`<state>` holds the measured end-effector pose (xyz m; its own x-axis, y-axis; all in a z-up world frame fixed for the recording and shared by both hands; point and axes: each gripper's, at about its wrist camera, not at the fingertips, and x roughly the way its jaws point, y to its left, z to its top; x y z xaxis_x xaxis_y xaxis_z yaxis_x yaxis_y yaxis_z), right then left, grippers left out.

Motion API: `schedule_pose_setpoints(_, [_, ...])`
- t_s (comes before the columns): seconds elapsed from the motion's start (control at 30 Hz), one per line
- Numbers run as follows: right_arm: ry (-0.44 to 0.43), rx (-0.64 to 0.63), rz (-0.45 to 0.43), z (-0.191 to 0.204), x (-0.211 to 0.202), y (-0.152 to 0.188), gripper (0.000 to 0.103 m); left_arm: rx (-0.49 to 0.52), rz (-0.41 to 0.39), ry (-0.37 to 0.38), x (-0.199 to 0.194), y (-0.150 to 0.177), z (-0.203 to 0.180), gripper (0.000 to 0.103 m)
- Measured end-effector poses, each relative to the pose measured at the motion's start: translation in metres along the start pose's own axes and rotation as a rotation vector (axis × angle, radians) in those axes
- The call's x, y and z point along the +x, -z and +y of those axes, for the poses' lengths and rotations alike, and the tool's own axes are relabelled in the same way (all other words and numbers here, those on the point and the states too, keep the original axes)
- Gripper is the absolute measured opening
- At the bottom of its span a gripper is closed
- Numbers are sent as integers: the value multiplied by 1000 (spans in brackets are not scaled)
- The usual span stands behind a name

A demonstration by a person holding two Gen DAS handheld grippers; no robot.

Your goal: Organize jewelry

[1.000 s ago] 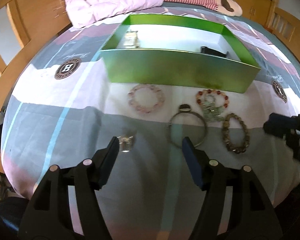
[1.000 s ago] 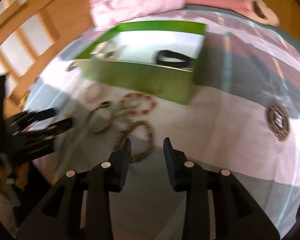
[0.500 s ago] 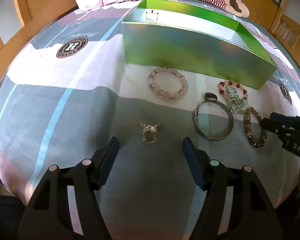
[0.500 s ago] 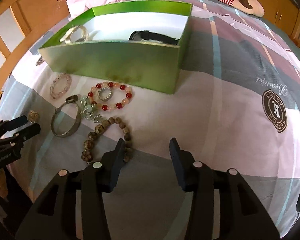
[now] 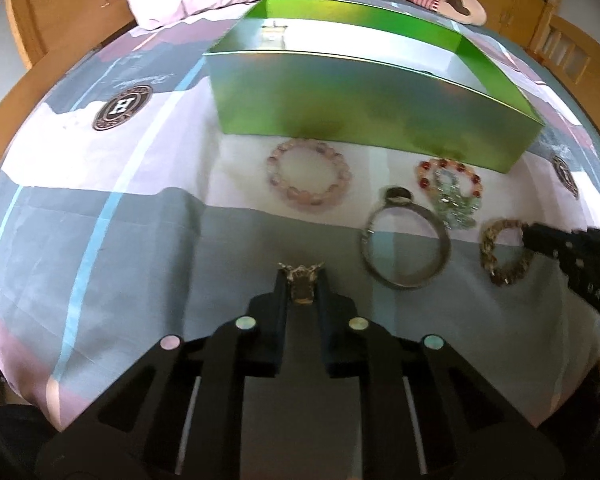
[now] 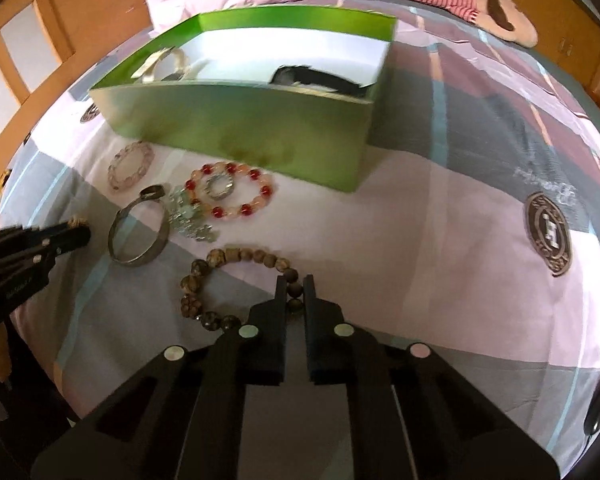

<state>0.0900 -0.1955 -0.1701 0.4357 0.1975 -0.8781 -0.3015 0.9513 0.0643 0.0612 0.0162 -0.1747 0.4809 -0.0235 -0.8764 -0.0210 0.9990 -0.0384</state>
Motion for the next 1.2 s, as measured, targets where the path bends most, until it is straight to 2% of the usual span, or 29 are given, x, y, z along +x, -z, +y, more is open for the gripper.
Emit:
schedule_pose_setpoints(0.07, [21, 22, -9, -10, -6, 0, 8, 32, 6, 25, -2, 3, -9, 14])
schedule_pose_setpoints(0.23, [27, 75, -10, -33, -12, 2, 8, 47, 1, 16, -7, 5, -16, 16])
schedule_pose_setpoints(0.27, [27, 74, -6, -33, -11, 3, 8, 43, -2, 3, -8, 5, -15, 20])
schedule_pose_setpoints(0.37, [22, 78, 11, -31, -5, 5, 8, 23, -15, -23, -12, -1, -12, 42])
schedule_pose_setpoints(0.47, [7, 111, 22, -35, -2, 6, 10, 26, -44, -4, -19, -8, -17, 47])
schedule_pose_setpoints(0.57, [19, 136, 7, -40, -5, 5, 21, 61, -51, -12, -17, -18, -26, 47])
schedule_pose_setpoints(0.63, [16, 143, -3, -43, -9, 5, 22, 59, -58, -23, -12, -27, -23, 47])
schedule_pose_setpoints(0.8, [40, 141, 2, -45, -7, 4, 22, -26, -20, -31, 14, -55, -2, 46])
schedule_pose_setpoints(0.93, [41, 144, 16, -47, 0, 2, 22, -73, 14, -37, 30, -69, 8, 39])
schedule_pose_setpoints(1.03, [41, 140, 18, -45, 1, 0, 22, -83, 52, -63, 44, -73, 11, 34])
schedule_pose_setpoints(1.13, [50, 125, 24, -41, 3, -1, 22, -67, 39, -86, 45, -72, 8, 33])
schedule_pose_setpoints(1.2, [56, 113, 31, -39, 6, -1, 22, -39, 31, -101, 44, -70, 3, 28])
